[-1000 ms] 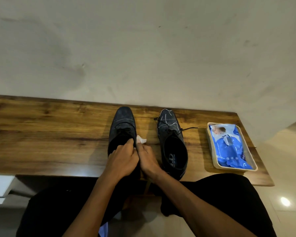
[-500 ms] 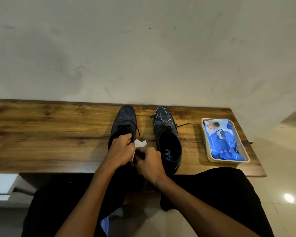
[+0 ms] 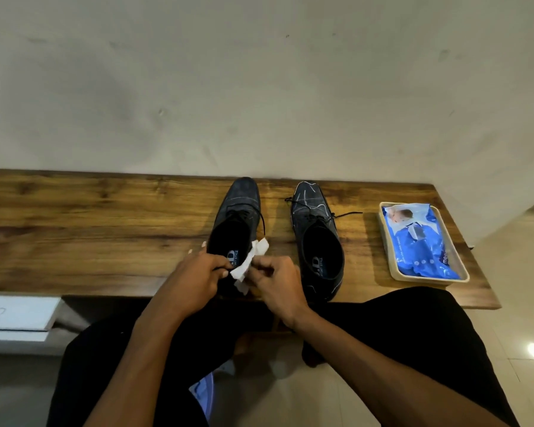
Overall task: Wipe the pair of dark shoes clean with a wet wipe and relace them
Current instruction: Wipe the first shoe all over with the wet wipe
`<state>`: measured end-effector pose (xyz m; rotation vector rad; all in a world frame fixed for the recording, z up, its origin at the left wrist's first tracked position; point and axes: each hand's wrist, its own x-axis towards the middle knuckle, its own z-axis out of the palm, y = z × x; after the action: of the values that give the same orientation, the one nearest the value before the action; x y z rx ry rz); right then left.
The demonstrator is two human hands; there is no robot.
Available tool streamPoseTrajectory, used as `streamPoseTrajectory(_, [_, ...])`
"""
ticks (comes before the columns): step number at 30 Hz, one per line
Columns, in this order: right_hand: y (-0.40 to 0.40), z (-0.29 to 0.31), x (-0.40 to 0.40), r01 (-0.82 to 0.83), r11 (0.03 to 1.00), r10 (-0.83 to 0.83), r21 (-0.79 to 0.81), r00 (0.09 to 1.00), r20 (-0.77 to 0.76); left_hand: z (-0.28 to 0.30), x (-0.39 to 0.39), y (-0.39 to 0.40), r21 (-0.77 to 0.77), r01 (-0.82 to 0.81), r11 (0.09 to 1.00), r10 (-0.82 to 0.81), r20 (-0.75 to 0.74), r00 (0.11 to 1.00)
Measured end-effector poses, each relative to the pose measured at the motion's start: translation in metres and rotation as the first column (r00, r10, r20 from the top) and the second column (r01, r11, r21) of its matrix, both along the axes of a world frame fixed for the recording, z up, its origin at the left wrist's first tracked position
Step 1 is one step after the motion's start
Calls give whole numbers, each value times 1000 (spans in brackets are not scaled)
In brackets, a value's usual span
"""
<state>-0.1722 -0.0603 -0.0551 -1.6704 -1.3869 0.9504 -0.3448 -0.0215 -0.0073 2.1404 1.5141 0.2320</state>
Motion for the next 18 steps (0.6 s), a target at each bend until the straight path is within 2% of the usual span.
streamPoseTrajectory(2, [-6,0,-5,2,1000,-1,8,999,-54,0,2,1,17,-10,1000,10,15,1000])
streamPoseTrajectory(7, [21,0,4,183,978,-206,-103,927,-313,-1,15,4,36,-27,999,26,32,999])
streamPoseTrajectory(13, [21,7,1,196,980,-195,29,981,-19,-2,18,4,57,-50,997,47,57,997])
streamPoseTrajectory(18, [-2,-8,-10,161,987,-160,-1,981,-108,-1,19,4,59,-56,997,53,57,997])
